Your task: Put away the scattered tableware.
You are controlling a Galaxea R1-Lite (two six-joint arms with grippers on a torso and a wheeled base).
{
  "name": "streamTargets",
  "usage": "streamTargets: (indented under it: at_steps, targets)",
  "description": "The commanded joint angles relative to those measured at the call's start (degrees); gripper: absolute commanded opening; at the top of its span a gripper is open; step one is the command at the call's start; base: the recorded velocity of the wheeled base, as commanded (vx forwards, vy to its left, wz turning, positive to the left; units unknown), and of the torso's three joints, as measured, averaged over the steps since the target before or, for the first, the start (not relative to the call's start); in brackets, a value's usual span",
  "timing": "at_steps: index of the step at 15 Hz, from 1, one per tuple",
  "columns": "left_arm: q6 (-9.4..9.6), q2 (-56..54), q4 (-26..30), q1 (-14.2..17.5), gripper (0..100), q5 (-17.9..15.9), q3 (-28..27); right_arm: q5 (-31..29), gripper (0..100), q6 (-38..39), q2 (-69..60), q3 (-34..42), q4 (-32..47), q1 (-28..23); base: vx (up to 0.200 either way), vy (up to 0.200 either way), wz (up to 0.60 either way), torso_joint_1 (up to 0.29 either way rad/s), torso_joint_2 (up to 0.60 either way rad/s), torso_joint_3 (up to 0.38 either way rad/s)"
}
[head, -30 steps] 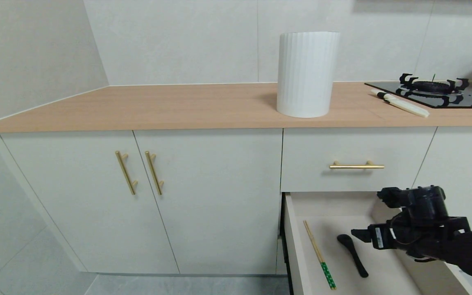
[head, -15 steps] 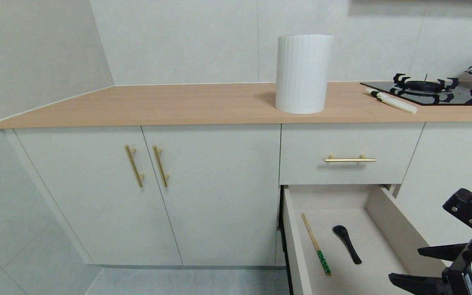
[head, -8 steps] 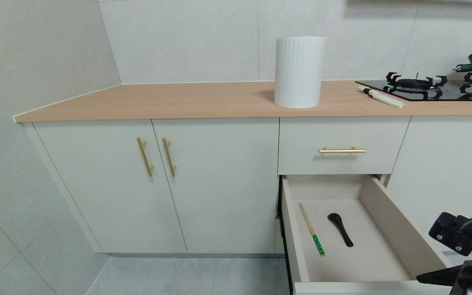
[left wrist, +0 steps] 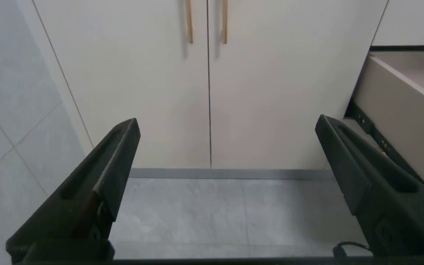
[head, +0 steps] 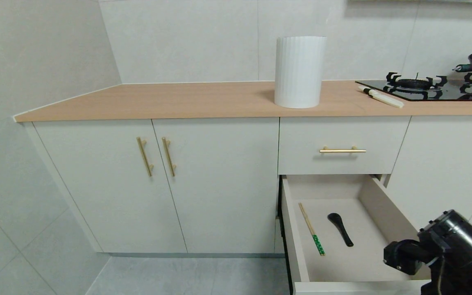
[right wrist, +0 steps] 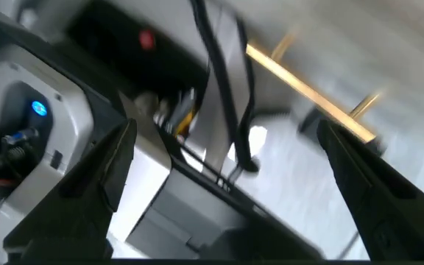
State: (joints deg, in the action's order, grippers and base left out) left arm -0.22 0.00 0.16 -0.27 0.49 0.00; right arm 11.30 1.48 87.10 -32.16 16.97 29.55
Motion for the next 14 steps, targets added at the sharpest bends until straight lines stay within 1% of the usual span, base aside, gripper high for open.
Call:
streamTargets:
  at_steps: [1, 3, 4, 6, 10, 14]
  targets:
    - [-0.04, 0.0, 0.02, 0.0, 100, 0.04, 0.0, -0.58, 100, 3.53, 9.58, -3.0, 1.14, 0.16, 0.0, 0.0, 0.0, 0.0, 0.0, 0.0]
    - [-0.04, 0.0, 0.02, 0.0, 100, 0.04, 0.0, -1.19, 100, 5.56, 9.75, -3.88, 1.14, 0.07, 0.0, 0.0, 0.0, 0.0, 0.0, 0.0]
    - [-0.04, 0.0, 0.02, 0.0, 100, 0.04, 0.0, -2.95, 100, 9.86, 10.46, -5.72, 1.4, 0.07, 0.0, 0.0, 0.0, 0.0, 0.0, 0.0]
    - [-0.04, 0.0, 0.02, 0.0, 100, 0.04, 0.0, -6.29, 100, 14.26, 12.39, -7.74, 1.58, 0.07, 0.0, 0.0, 0.0, 0.0, 0.0, 0.0]
    - [-0.04, 0.0, 0.02, 0.0, 100, 0.04, 0.0, -13.32, 100, 19.44, 16.26, -9.77, 1.22, -0.02, 0.0, 0.0, 0.0, 0.0, 0.0, 0.0]
    - [-0.04, 0.0, -0.07, 0.0, 100, 0.04, 0.0, -14.38, 100, 21.99, 17.93, -11.17, 0.87, -0.81, 0.0, 0.0, 0.0, 0.0, 0.0, 0.0]
